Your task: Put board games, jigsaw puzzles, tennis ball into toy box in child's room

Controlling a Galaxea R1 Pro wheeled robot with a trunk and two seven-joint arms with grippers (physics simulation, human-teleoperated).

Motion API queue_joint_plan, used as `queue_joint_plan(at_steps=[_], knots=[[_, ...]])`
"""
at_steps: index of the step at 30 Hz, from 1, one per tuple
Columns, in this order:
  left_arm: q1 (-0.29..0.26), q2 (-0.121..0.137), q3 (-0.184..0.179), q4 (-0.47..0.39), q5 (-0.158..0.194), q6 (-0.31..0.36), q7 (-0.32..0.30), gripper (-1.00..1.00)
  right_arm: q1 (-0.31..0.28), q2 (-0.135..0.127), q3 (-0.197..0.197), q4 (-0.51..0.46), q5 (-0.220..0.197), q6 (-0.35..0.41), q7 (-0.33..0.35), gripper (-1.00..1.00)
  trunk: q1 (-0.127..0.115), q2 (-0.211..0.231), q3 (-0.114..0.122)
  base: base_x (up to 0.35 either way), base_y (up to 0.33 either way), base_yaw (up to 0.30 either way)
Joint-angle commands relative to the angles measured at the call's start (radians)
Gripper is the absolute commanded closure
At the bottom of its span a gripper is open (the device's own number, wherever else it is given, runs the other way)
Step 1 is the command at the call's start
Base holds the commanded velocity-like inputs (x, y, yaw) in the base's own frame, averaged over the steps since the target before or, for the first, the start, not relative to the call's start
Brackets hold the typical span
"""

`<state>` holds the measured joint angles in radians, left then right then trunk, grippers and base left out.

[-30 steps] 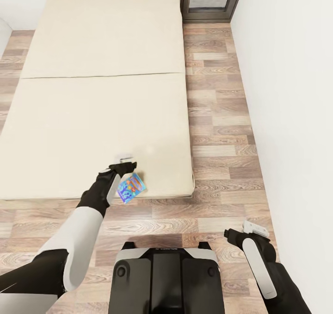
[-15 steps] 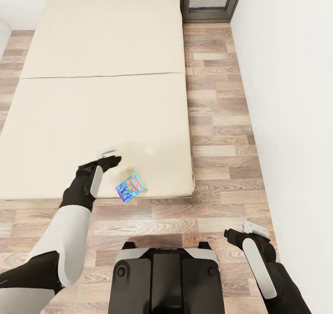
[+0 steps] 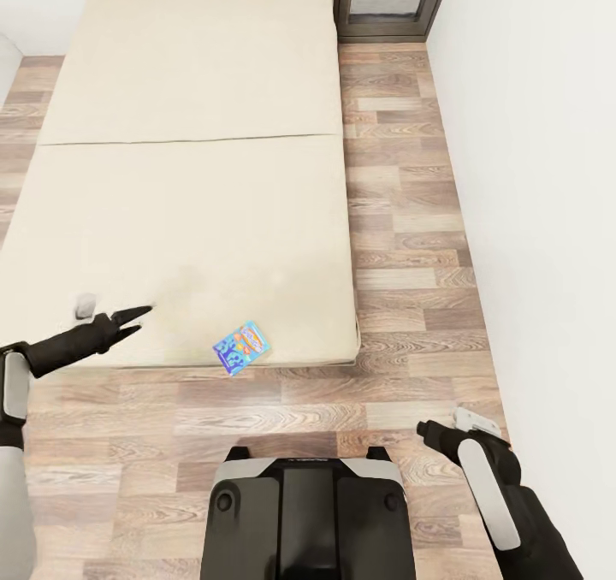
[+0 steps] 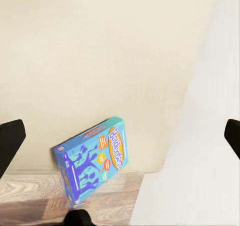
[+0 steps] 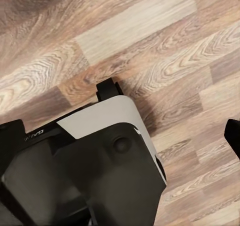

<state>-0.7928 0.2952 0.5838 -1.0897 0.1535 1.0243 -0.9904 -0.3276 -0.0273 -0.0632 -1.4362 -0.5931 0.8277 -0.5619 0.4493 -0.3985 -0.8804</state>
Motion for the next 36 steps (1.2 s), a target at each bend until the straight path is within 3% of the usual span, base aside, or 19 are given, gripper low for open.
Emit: queue_joint_plan(at_steps=[1, 5, 10, 14, 28, 36], knots=[[0.036, 0.023, 0.005, 0.007, 0.002, 0.008, -0.079, -1.00, 0.000, 0.000, -0.019, -0.001, -0.010, 0.003, 0.032, -1.00, 0.001, -0.002, -0.001, 0.000, 0.000, 0.000], [0.101, 0.053, 0.011, 0.015, 0.003, 0.012, -0.196, -1.00, 0.002, 0.000, -0.069, -0.001, -0.009, 0.003, 0.147, -1.00, 0.001, -0.002, -0.001, 0.000, 0.000, 0.000], [0.140, 0.063, 0.013, 0.018, 0.004, 0.014, -0.245, -1.00, 0.003, 0.000, -0.131, -0.001, -0.004, 0.007, 0.251, -1.00, 0.001, -0.002, -0.001, 0.000, 0.000, 0.000], [0.152, 0.063, 0.011, 0.018, 0.005, 0.014, -0.258, -1.00, 0.004, 0.000, -0.164, 0.000, -0.005, 0.008, 0.292, -1.00, 0.001, -0.002, -0.001, 0.000, 0.000, 0.000], [0.156, 0.060, 0.008, 0.016, 0.007, 0.014, -0.263, -1.00, 0.007, 0.000, -0.190, 0.000, -0.014, 0.011, 0.322, -1.00, 0.001, -0.002, -0.001, -0.074, 0.020, 0.000], [0.156, 0.064, 0.010, 0.016, 0.007, 0.014, -0.262, -1.00, 0.005, 0.000, -0.198, 0.025, -0.014, 0.011, 0.454, -1.00, 0.001, -0.002, -0.001, -0.023, 0.113, 0.000]])
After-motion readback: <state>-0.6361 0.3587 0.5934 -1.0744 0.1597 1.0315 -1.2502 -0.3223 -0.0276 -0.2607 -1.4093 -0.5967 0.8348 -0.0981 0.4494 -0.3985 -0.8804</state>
